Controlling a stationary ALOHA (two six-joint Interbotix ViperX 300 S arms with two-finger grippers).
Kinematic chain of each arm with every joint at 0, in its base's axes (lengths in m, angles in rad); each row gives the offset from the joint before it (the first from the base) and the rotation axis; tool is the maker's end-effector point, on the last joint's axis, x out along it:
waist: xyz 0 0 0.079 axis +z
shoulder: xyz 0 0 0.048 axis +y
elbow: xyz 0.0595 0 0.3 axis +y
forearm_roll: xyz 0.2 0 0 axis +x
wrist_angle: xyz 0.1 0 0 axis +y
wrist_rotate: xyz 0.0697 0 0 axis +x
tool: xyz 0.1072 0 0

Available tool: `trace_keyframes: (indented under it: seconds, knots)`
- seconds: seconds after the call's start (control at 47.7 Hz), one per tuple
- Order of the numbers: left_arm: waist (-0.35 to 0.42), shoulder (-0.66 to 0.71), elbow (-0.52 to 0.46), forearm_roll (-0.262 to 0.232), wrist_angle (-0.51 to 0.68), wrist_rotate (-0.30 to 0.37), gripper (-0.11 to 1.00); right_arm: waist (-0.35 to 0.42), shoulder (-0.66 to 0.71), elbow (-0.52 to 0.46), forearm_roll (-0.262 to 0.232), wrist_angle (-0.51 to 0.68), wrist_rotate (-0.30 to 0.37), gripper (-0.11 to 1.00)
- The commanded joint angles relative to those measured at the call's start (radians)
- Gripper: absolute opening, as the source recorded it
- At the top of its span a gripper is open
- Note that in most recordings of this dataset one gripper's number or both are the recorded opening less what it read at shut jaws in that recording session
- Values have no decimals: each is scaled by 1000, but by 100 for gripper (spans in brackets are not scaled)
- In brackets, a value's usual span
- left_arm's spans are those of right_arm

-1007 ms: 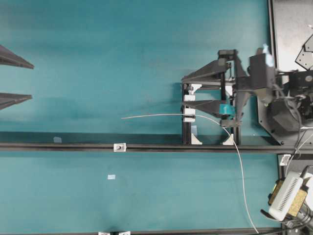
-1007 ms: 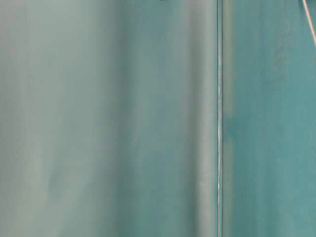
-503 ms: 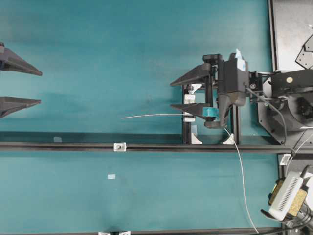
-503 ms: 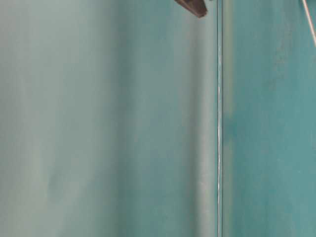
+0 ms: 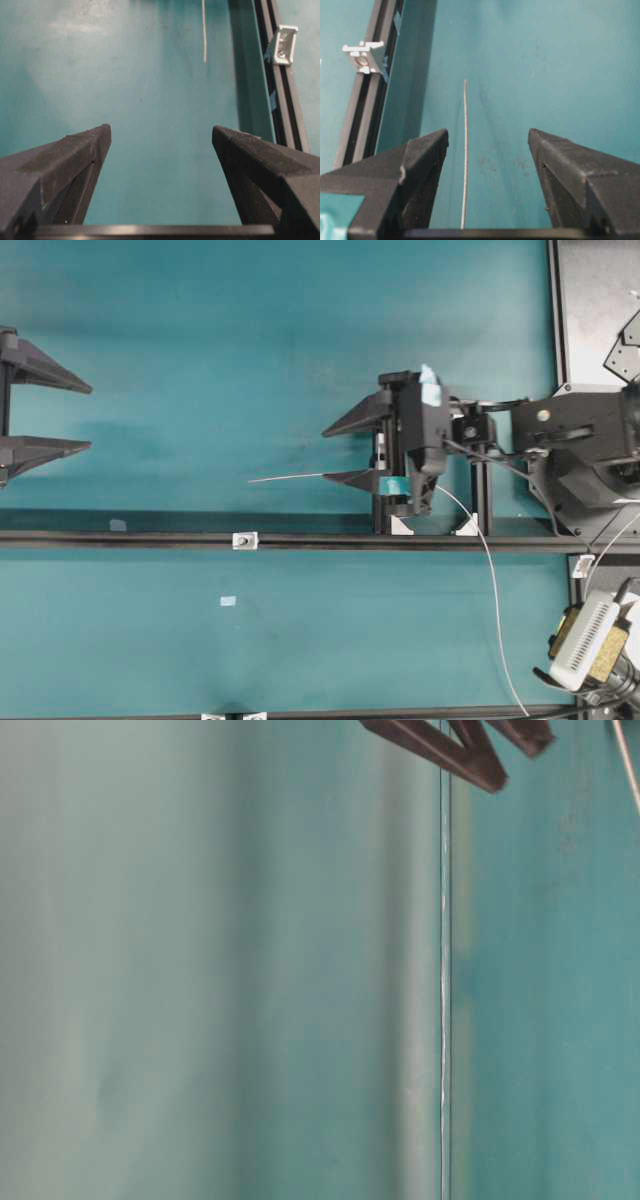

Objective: Insert the wire into the hole on the right side and pull it with the left arm.
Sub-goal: 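Close the right gripper on the white wire near its tip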

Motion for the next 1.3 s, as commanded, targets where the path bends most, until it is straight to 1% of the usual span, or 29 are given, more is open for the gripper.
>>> trace_keyframes:
  seconds: [0.0, 0.315, 0.86, 1.279]
  knots:
    - [5, 3, -21, -3, -9, 0, 68, 2, 20, -34, 2, -2, 2, 74]
    - [5, 6, -25, -3, -8, -2, 68, 2, 107, -81, 3, 9, 3, 74]
    - [5, 6, -20, -5, -3, -2, 68, 2, 192, -129, 3, 41, 3, 74]
    - [5, 6, -18, -6, -2, -2, 68, -17, 206, -135, 3, 41, 3, 74]
